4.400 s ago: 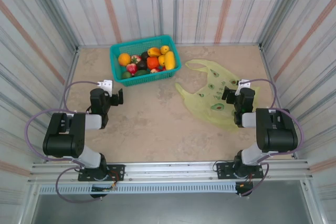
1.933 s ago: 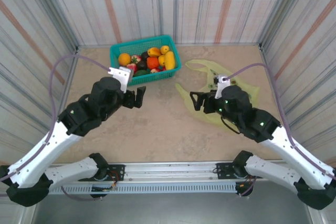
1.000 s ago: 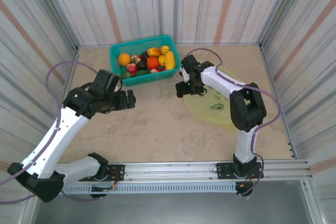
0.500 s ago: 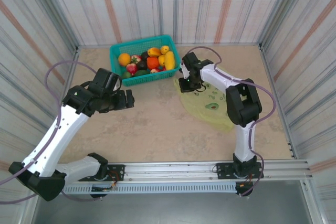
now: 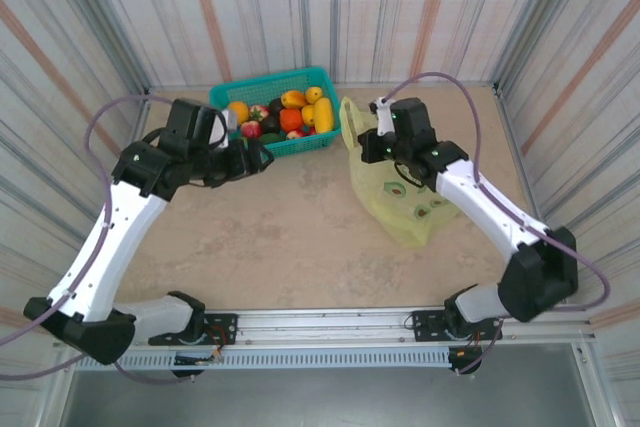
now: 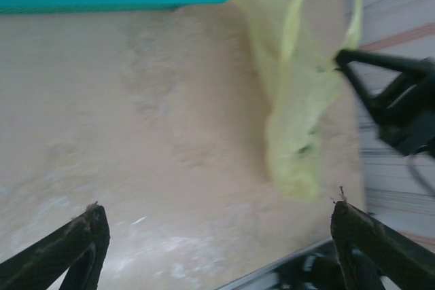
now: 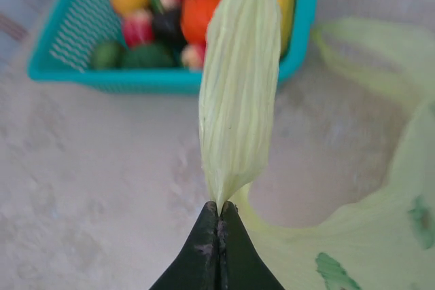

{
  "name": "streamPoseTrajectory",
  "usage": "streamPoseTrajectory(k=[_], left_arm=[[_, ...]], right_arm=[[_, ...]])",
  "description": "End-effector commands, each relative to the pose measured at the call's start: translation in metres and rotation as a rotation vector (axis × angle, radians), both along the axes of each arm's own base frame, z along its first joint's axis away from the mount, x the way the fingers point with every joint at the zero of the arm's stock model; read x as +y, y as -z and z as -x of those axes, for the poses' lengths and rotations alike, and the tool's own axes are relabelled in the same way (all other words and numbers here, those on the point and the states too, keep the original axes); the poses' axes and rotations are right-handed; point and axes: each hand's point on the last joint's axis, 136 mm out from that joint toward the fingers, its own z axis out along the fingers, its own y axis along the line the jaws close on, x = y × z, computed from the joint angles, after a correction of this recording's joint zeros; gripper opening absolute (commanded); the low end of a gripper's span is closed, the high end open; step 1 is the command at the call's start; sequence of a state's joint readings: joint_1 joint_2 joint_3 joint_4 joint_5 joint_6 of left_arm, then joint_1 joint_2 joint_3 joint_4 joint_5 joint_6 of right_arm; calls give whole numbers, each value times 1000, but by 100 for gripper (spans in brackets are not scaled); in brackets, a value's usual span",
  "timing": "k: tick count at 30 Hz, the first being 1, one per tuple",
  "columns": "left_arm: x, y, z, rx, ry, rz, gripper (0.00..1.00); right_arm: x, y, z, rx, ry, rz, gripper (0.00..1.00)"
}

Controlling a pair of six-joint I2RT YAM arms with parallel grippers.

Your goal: Place the fake fruits into the plastic bag and tie a complex knot

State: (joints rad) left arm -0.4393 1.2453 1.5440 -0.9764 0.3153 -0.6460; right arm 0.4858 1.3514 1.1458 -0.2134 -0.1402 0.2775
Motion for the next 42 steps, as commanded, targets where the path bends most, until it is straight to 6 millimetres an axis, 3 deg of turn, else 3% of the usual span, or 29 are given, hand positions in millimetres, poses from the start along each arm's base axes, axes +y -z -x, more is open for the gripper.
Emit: streamPoseTrajectory(k=[1,6,9,14,19,29,36,42], left_arm=[[-47,-51,-8,-1,125,267,84],[-78,-96,-22,-14,209,389,85],[-91,-108,-32,33,206,444,84],[-95,-101,-49,91,125,464,85],[-98,-80,-66,172,49,440,84],[-115,-59,-92,194,36,412,79],[-137,-75,-107,178,104,542,74],[-140,-81,-116,176,108,575,74]], right_arm=[[8,-34,-4,-138,25,-77,0],[22,-57,9,-232,9,-125,0],[32,-77,15,-309,-1,-161,0],[51,-88,27,-355,-45,-141,0],[63,-92,40,-383,-94,-135,0],[73,-88,60,-417,-152,-154,0],[79,-80,71,-422,-200,-131,0],[79,-75,77,-418,-219,-121,0]])
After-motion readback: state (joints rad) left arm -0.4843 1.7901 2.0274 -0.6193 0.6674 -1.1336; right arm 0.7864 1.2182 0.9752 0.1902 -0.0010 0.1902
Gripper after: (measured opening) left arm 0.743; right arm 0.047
